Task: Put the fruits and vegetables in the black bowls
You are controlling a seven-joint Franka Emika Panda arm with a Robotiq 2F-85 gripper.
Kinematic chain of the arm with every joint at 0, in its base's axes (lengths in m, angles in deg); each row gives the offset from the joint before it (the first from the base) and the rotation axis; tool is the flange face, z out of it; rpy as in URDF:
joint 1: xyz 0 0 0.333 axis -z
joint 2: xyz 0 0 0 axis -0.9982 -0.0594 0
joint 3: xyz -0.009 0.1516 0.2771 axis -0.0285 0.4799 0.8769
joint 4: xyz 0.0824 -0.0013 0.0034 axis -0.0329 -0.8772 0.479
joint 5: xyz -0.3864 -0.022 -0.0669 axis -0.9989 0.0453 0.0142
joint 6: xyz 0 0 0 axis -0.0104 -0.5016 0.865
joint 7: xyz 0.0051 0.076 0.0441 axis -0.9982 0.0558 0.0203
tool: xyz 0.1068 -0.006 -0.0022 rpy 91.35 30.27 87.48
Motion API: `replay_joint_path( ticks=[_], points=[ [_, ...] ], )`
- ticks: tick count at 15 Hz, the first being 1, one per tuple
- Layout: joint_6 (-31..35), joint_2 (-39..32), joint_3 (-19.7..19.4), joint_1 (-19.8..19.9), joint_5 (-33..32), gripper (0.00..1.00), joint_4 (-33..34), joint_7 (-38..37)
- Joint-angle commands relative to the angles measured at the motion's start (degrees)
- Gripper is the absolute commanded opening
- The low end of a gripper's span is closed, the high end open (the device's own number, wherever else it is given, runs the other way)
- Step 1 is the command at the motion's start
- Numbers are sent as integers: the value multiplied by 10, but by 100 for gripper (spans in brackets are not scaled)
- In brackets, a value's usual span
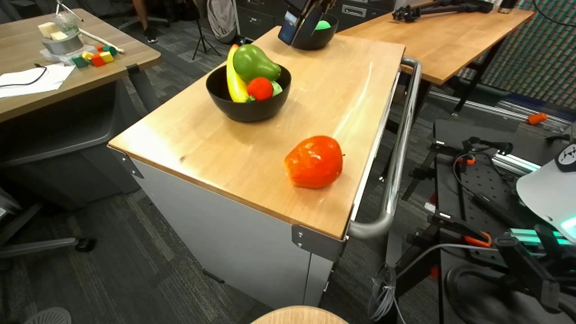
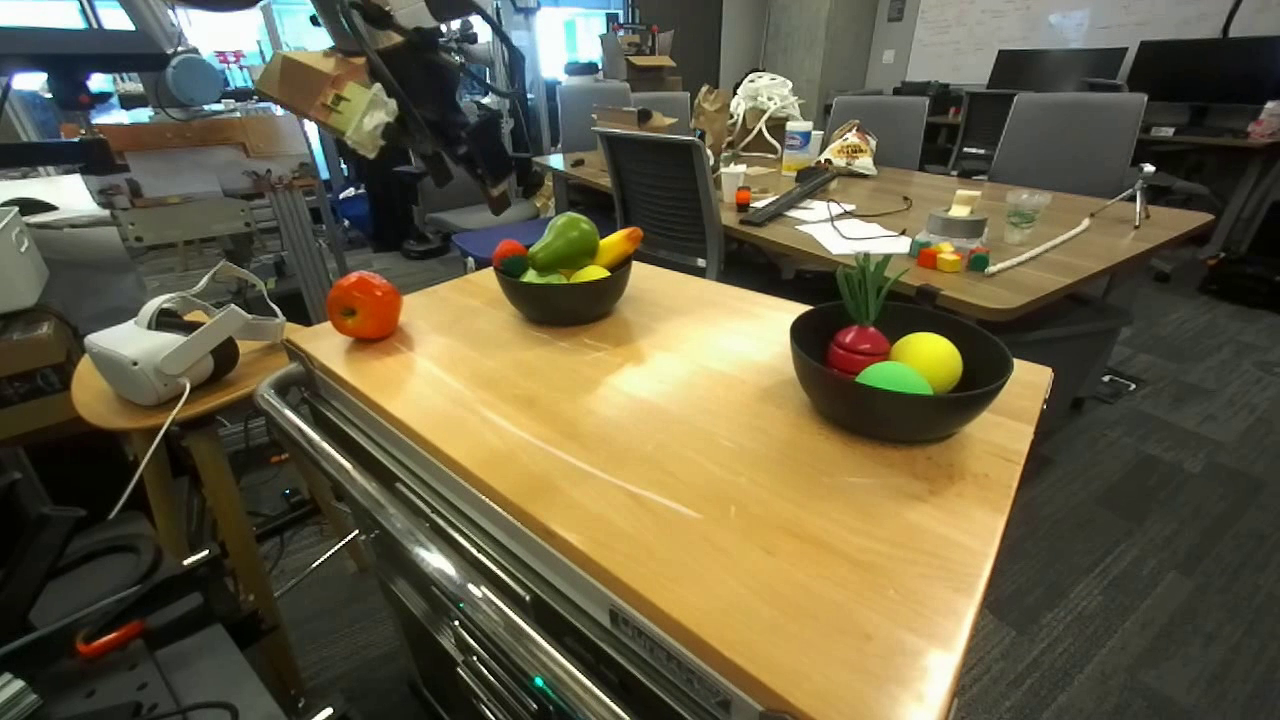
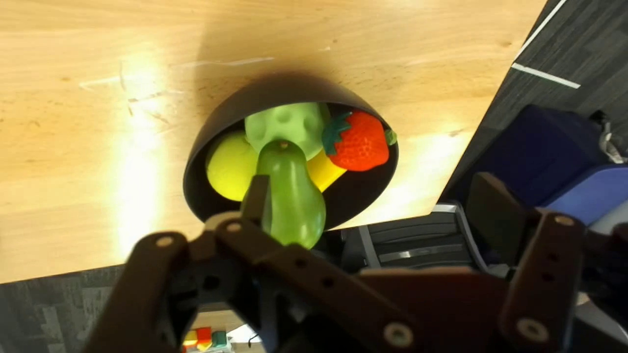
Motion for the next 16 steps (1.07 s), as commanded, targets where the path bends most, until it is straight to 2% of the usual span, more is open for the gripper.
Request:
replay_joint_path(
  ticks=[1, 2, 5, 11, 13, 16],
  points=[
    [-2, -2, 25, 26, 8, 100, 4, 5],
    [-27, -3, 36, 39, -17, 100, 12, -7],
    [-80, -2, 40, 0, 32, 100, 21, 55],
    [-94, -12, 39, -61, 143, 100, 20, 221],
    [-88, -32, 65, -39, 82, 100, 22, 199],
    [-69, -73, 93, -29, 7, 100, 25, 181]
  ],
)
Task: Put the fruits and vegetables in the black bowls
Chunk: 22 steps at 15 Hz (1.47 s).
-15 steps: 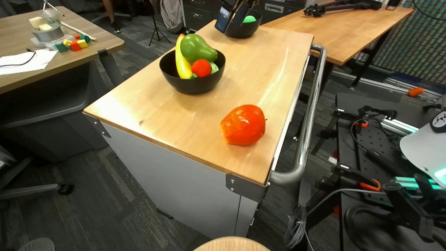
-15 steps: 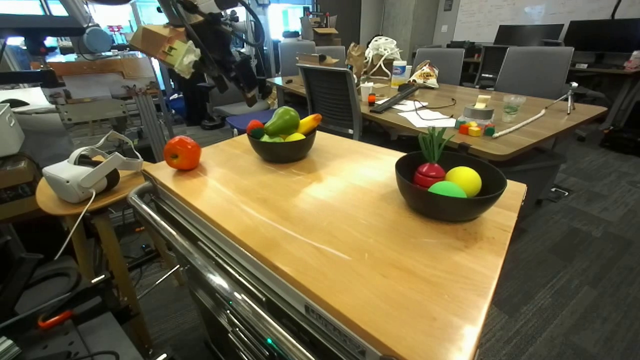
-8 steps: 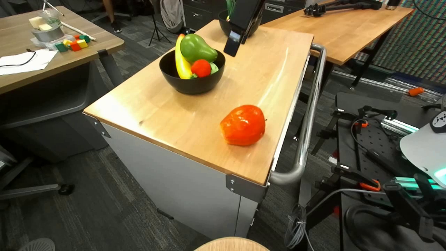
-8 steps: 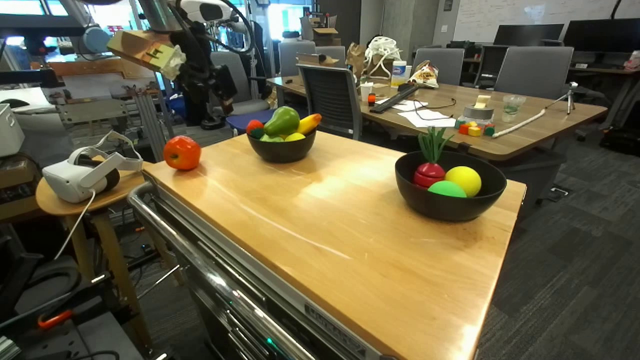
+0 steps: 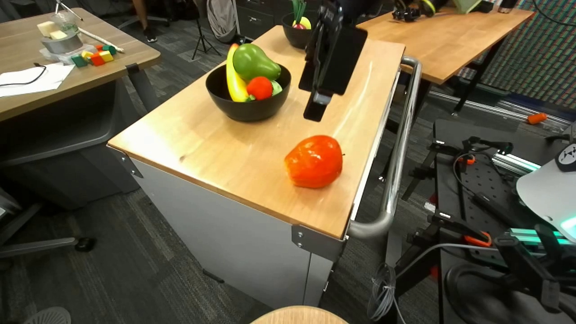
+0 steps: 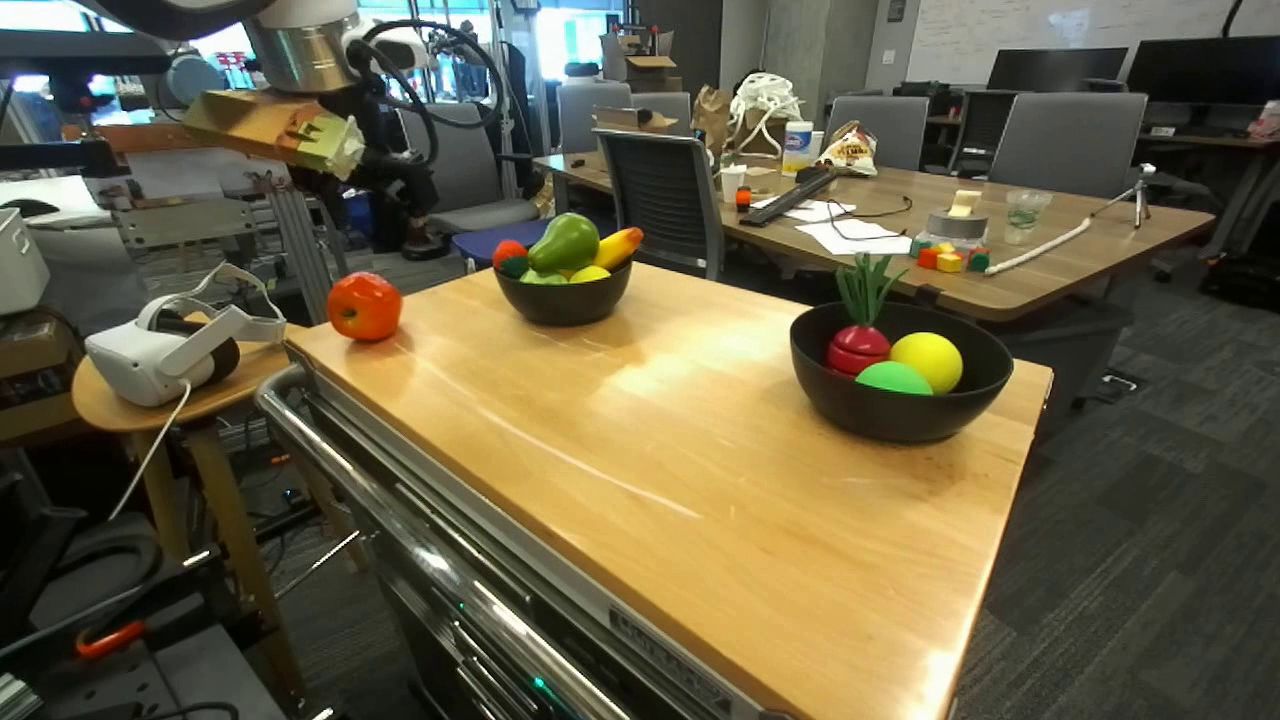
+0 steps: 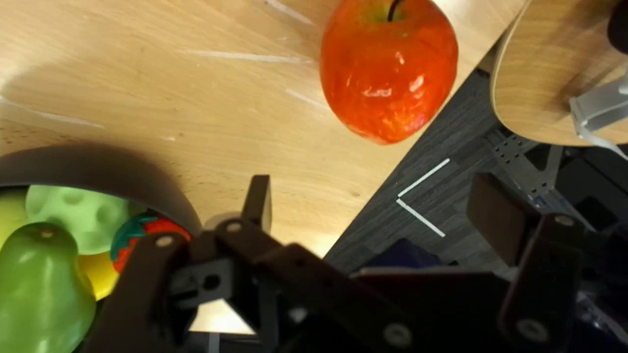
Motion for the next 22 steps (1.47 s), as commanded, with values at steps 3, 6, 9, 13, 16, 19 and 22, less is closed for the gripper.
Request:
replay_joint_path(
  ticks=[3, 6, 9, 13, 16, 19, 22],
  points=[
    [30, -79, 49, 20, -93, 100, 22, -16],
    [24, -98, 60, 18, -77, 100, 30, -4],
    [14, -113, 69, 21, -79, 99, 37, -6],
    [11, -125, 74, 26, -102, 60, 39, -24],
    [12, -123, 69, 35, -156, 56, 38, -60],
    [36, -82, 46, 69, -286, 56, 27, -148],
    [35, -41, 13, 123, -347, 56, 37, -160]
  ],
)
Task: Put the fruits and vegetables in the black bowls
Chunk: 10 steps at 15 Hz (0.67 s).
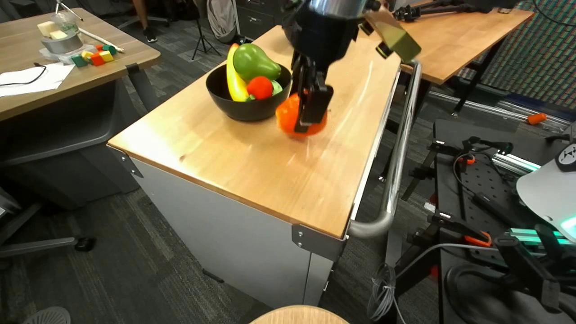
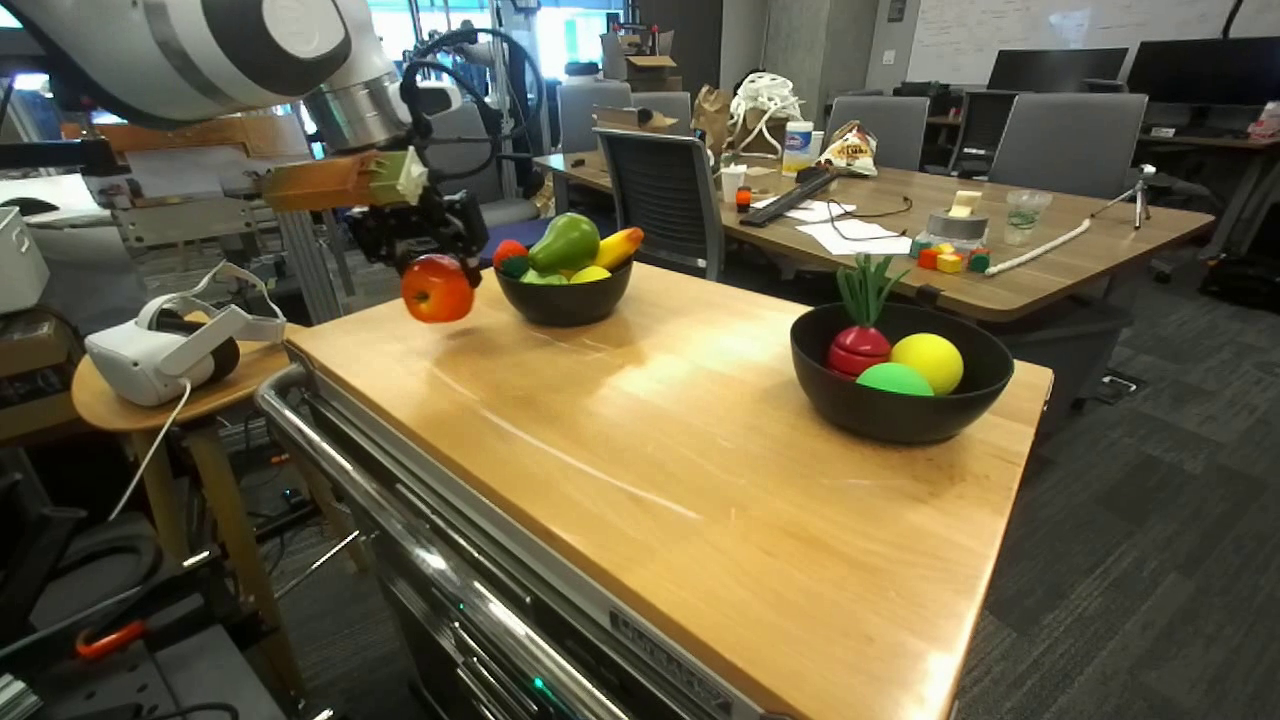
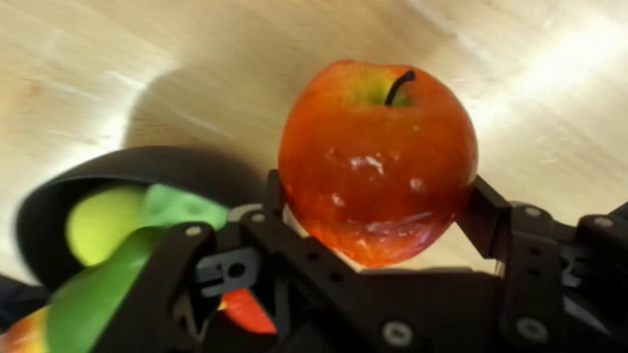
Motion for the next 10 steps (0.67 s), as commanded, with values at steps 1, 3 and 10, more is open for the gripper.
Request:
replay_joint_path(
  ticks=[1, 3, 10],
  points=[
    [5, 61, -37, 64, -67, 56, 11, -16],
    [11, 69, -62, 105, -87, 56, 39, -12],
    [35, -58, -145, 199, -87, 56, 209, 8]
  ],
)
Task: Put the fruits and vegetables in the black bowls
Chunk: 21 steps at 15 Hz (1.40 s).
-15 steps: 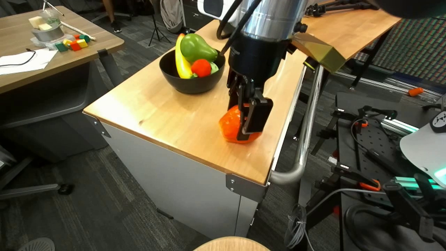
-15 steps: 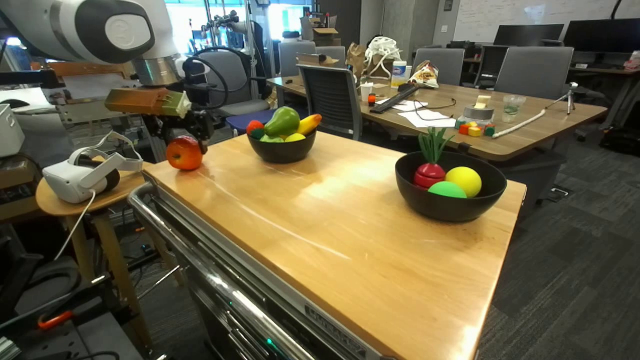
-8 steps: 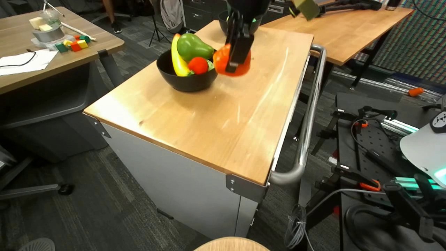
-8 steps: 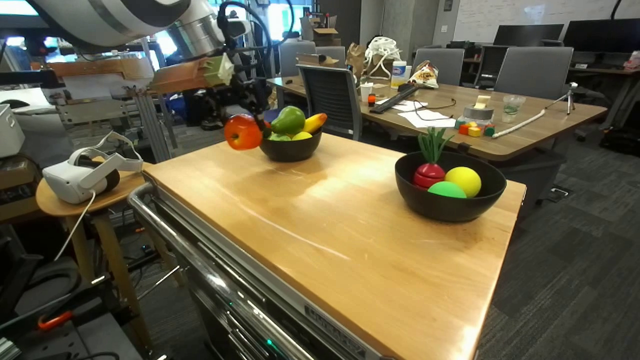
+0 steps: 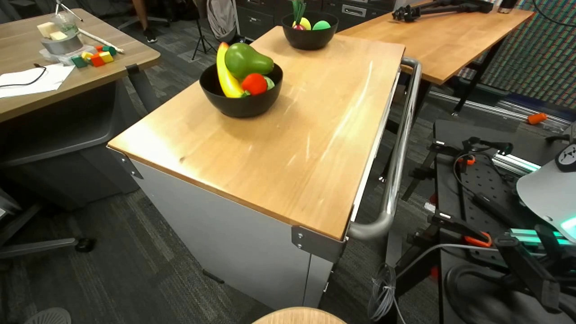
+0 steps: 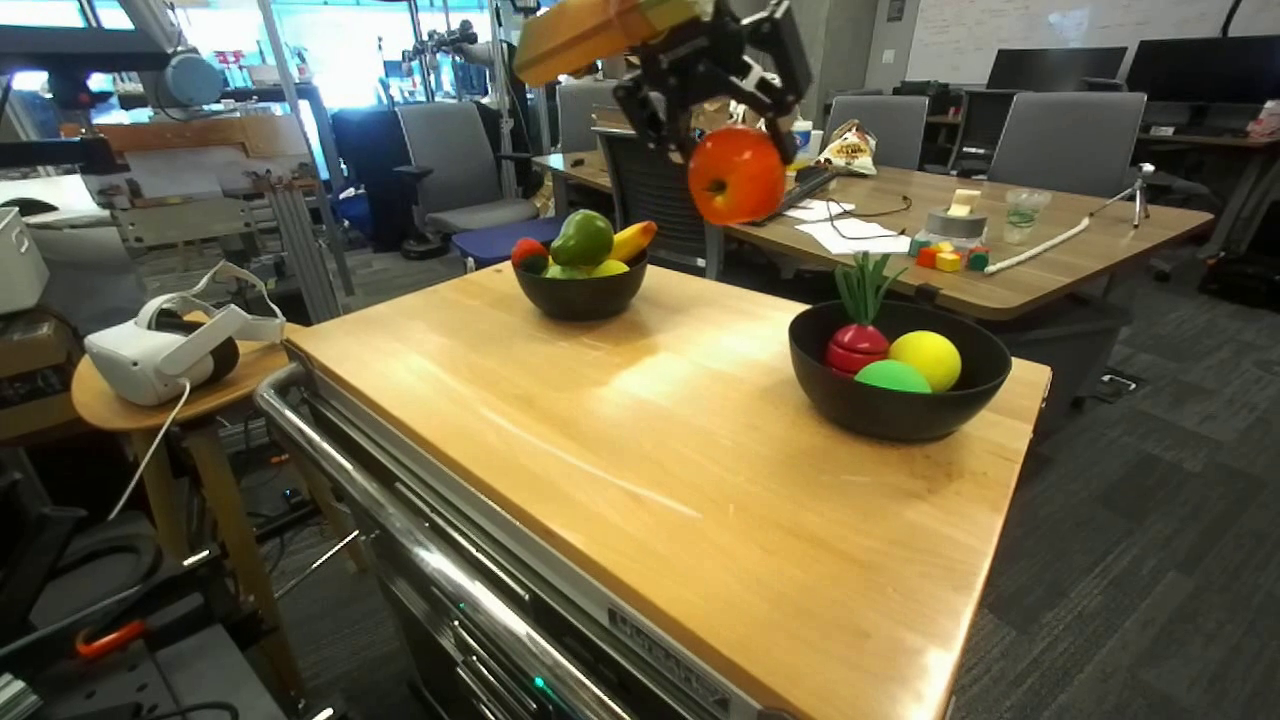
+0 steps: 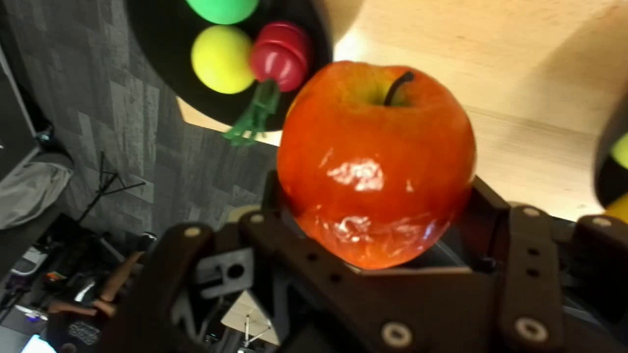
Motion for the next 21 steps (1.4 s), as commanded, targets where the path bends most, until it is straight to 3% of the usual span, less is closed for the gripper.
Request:
replay_joint_path(
  ticks=[1, 7, 13, 15, 18, 21],
  points=[
    [16, -93, -25, 18, 14, 56, 99, 9],
    [-7, -206, -25, 27, 105, 56, 180, 42],
    [-53, -232, -22, 34, 131, 56, 189, 50],
    [-71, -223, -25, 35, 133, 95, 179, 47],
    [-79, -208, -31, 35, 127, 100, 172, 39],
    [-68, -145, -31, 27, 109, 100, 168, 48]
  ],
)
